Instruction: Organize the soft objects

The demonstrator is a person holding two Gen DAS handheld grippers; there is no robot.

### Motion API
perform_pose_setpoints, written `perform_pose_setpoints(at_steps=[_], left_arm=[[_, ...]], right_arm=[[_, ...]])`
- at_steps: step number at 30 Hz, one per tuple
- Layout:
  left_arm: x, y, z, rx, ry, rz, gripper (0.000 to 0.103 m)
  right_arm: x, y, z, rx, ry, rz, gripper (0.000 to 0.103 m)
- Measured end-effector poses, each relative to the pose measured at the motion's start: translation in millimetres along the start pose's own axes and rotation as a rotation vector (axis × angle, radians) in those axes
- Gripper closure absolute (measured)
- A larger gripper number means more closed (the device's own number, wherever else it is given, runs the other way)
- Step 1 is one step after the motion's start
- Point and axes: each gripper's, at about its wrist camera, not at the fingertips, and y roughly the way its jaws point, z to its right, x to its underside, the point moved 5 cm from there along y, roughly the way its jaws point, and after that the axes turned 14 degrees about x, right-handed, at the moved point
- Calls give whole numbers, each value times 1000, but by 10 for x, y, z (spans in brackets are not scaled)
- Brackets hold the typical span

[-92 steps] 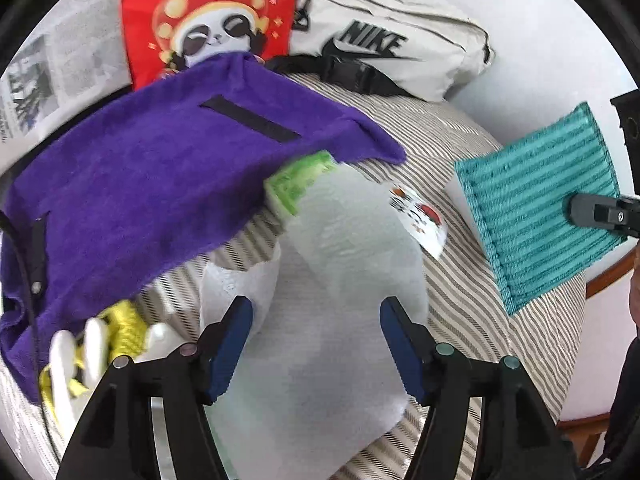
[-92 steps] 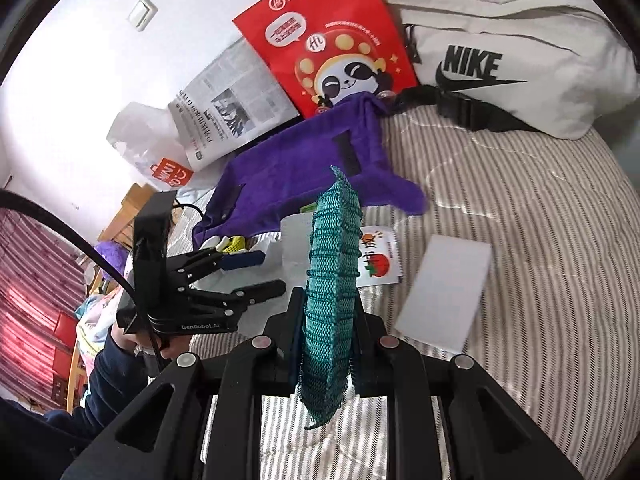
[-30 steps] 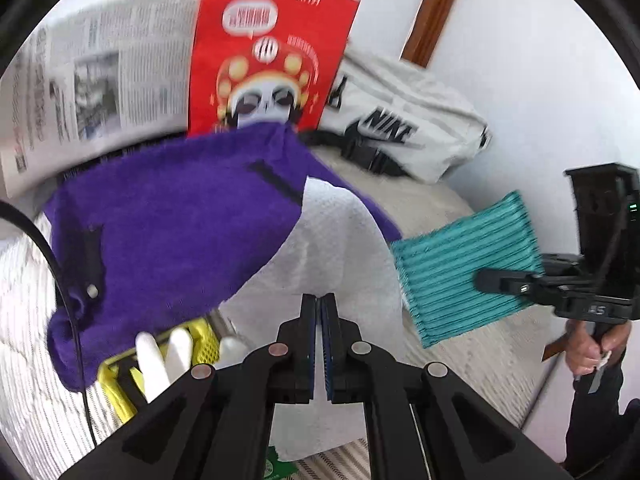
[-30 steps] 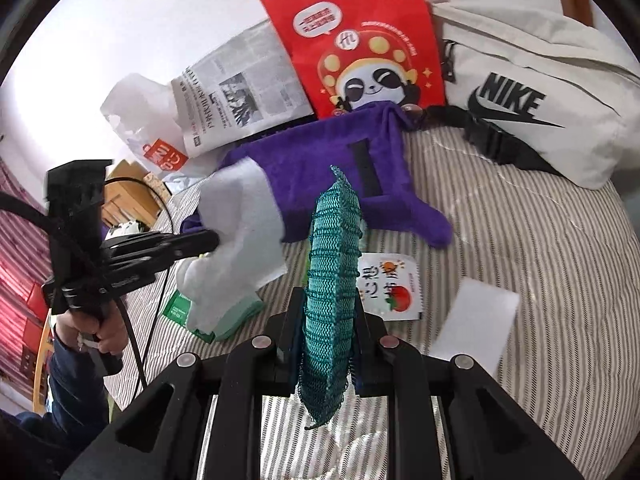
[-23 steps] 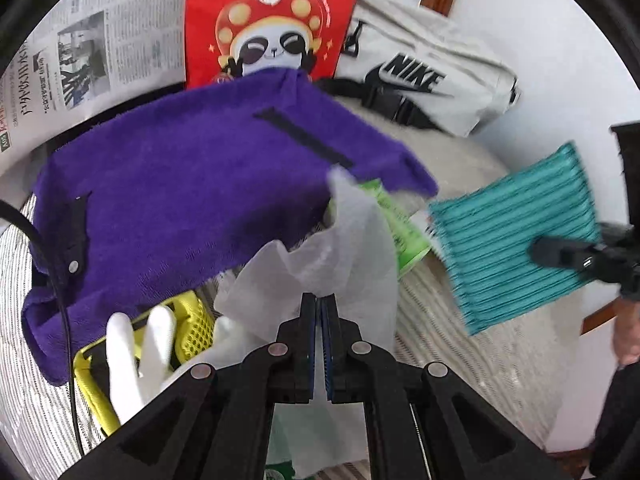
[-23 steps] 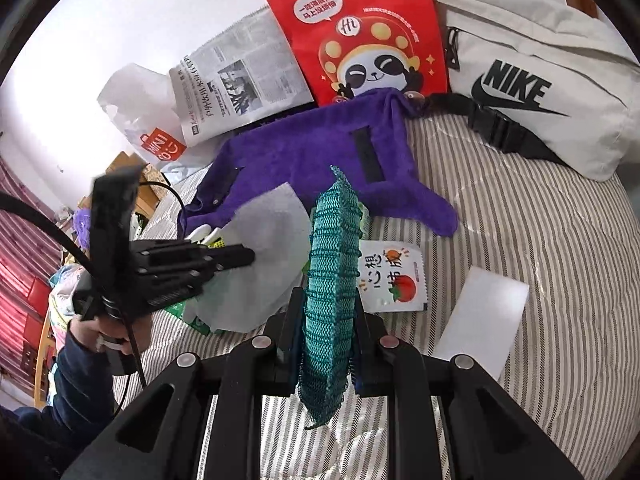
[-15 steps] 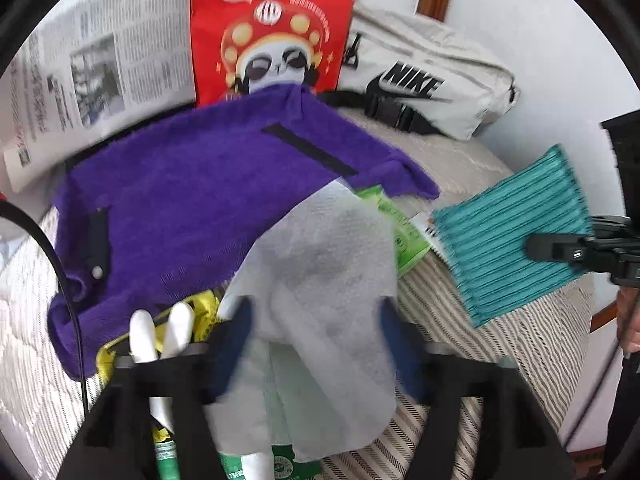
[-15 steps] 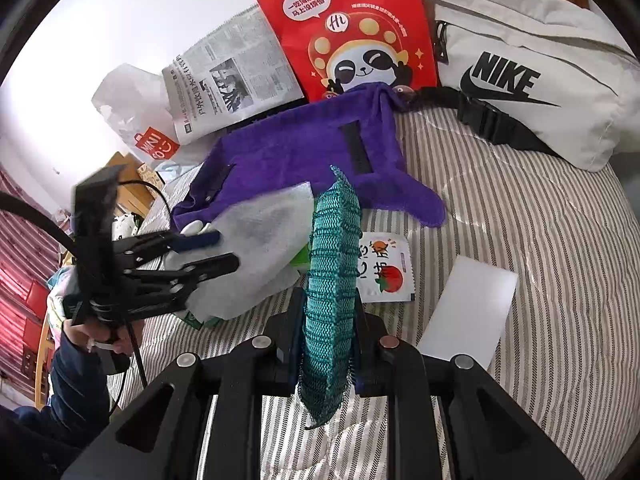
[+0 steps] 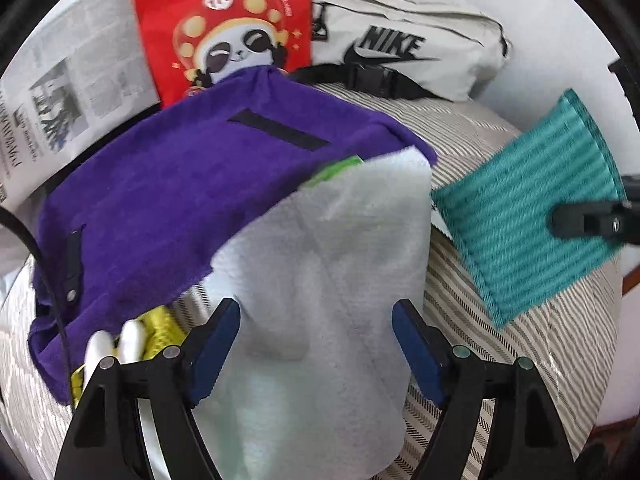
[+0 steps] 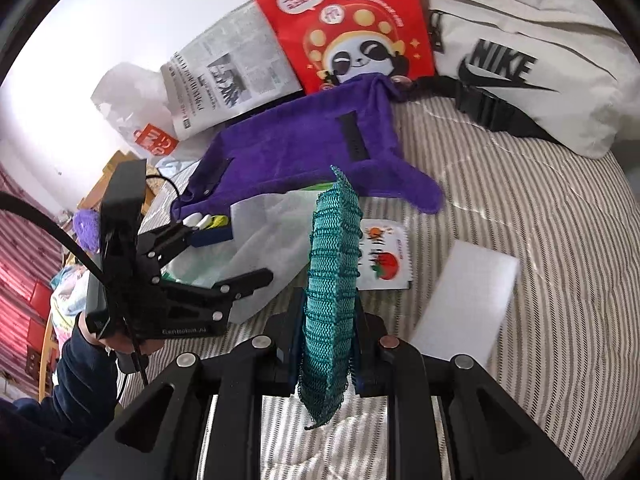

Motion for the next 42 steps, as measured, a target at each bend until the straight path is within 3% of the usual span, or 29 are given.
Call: perform_pose_setpoints(at_steps=[3, 8, 10, 11, 13, 25, 32, 42], left_arm=[[0, 59, 25, 32, 1, -11, 27], [-15, 109, 43, 72, 4, 0, 64], [-17, 103, 44, 97, 4, -1, 89], [-14, 89, 40, 138, -9, 1, 94], [-4, 69, 39, 174, -18, 4, 96], [-52, -420, -141, 214, -80, 107, 97], [-90, -739, -347, 163, -136, 184, 97], [-142, -1022, -794, 48, -261, 232, 97]], right_arm=[[15, 2, 108, 18, 24, -3, 84], [25, 1, 209, 38, 45, -3, 84], [23, 4, 217, 42, 48, -1, 84], [20, 6, 215, 43, 48, 0, 84], [14, 20, 198, 45, 44, 1, 84], [-92, -73, -25, 63, -15, 36, 84], [-258, -137, -217, 86, -58, 77, 84], [-619, -34, -522, 118, -126, 135, 84]])
